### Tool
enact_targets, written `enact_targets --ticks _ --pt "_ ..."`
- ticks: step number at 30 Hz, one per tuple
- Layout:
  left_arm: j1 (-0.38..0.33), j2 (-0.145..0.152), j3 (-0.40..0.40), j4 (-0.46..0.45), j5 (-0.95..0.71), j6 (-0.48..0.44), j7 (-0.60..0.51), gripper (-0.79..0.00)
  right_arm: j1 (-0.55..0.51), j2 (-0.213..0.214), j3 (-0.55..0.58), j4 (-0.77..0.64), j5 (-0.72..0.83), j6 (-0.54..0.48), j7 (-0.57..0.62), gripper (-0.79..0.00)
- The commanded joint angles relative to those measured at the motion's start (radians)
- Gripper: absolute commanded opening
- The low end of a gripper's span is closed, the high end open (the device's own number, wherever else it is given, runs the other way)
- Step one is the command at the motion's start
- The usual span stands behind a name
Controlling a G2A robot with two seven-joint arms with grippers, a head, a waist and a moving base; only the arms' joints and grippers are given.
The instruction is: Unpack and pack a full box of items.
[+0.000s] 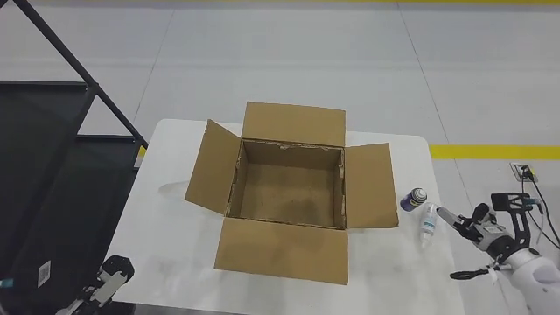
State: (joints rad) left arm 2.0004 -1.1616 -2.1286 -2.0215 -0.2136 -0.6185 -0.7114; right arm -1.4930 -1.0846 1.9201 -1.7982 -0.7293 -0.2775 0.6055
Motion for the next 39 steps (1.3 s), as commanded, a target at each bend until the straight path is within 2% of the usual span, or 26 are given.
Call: enact_targets --ticks 1,7,10,12,18,22,27,28,29,31,35,39 --pt "0.0 0.0 0.0 0.0 0.0 0.0 0.0 0.0 0.0 0.0 0.0 0.0 0.0 -0.001 0.0 0.0" --pt "0.0 0.0 0.0 0.0 0.0 0.0 0.0 0.0 0.0 0.0 0.0 0.0 0.0 -0.001 0.0 0.0" --pt "0.0 0.0 0.0 0.0 0.0 0.0 0.0 0.0 0.003 0.002 -0.031 -0.015 -0.083 -0.009 -0.004 0.0" --pt "0.0 0.0 0.0 0.0 0.0 0.0 0.0 0.0 0.029 0.0 -0.075 -0.009 -0.114 0.076 0.036 0.0" --pt "0.0 0.0 0.0 0.0 0.0 0.0 0.0 0.0 0.16 0.0 -0.22 0.047 -0.313 0.322 0.259 0.0" --pt "0.0 0.0 0.0 0.0 0.0 0.0 0.0 0.0 0.243 -0.004 -0.316 0.132 -0.408 0.397 0.368 0.0" --pt "0.0 0.0 0.0 0.0 0.0 0.0 0.0 0.0 0.317 -0.013 -0.387 0.213 -0.443 0.447 0.408 0.0" --pt "0.0 0.0 0.0 0.0 0.0 0.0 0.0 0.0 0.327 -0.014 -0.393 0.225 -0.443 0.447 0.41 -0.172" --pt "0.0 0.0 0.0 0.0 0.0 0.0 0.0 0.0 0.335 -0.015 -0.396 0.237 -0.441 0.449 0.412 -0.222" --pt "0.0 0.0 0.0 0.0 0.0 0.0 0.0 0.0 0.35 -0.016 -0.405 0.254 -0.44 0.447 0.418 -0.403" --pt "0.0 0.0 0.0 0.0 0.0 0.0 0.0 0.0 0.38 -0.02 -0.429 0.291 -0.454 0.46 0.436 -0.437" --pt "0.0 0.0 0.0 0.0 0.0 0.0 0.0 0.0 0.411 -0.024 -0.45 0.329 -0.463 0.479 0.446 -0.425"
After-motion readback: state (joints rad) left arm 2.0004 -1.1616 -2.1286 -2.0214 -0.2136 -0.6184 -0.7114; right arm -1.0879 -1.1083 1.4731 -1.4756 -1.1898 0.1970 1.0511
